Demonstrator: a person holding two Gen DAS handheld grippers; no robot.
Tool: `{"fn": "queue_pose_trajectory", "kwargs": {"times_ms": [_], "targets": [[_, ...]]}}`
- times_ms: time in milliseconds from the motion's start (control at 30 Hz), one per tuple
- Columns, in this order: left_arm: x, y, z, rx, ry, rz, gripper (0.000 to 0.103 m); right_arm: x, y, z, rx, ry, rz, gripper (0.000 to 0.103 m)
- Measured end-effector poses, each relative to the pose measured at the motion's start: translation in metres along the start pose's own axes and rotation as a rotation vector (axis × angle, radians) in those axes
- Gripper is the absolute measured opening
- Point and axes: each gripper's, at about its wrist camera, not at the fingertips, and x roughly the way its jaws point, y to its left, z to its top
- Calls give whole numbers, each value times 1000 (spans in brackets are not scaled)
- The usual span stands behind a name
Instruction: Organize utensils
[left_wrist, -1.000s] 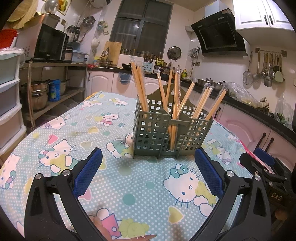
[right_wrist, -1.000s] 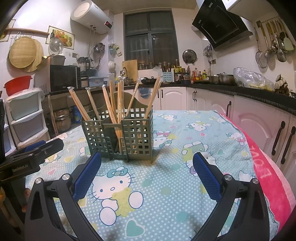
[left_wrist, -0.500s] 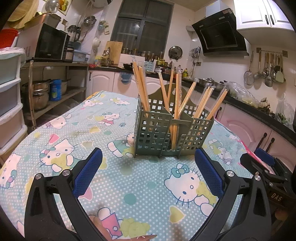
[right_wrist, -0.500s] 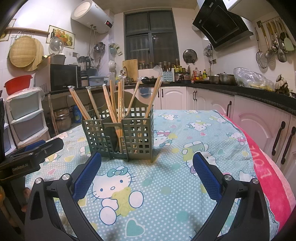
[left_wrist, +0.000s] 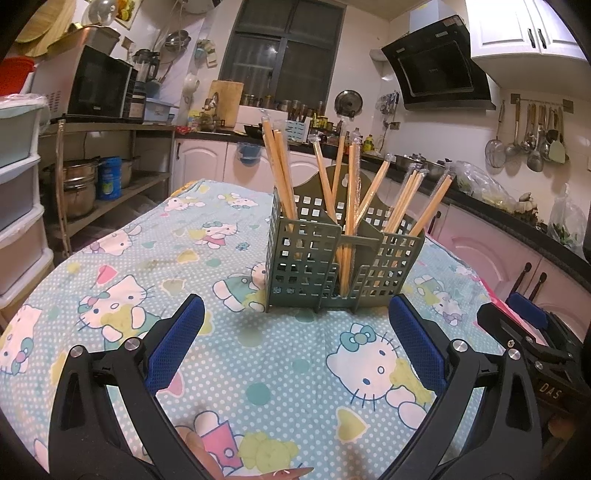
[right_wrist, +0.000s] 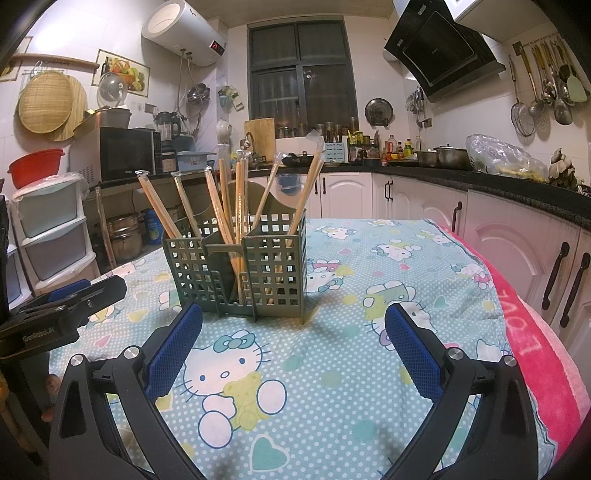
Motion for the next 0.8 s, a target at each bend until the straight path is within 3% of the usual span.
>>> {"fn": "queue_pose_trajectory", "kwargs": {"times_ms": [567, 800], "targets": [[-7, 0, -2, -11, -18, 22, 91, 2, 0, -2, 3, 16, -8, 96], [-13, 0, 2, -21, -30, -11, 91, 4, -1, 0, 8, 23, -21, 96]]}}
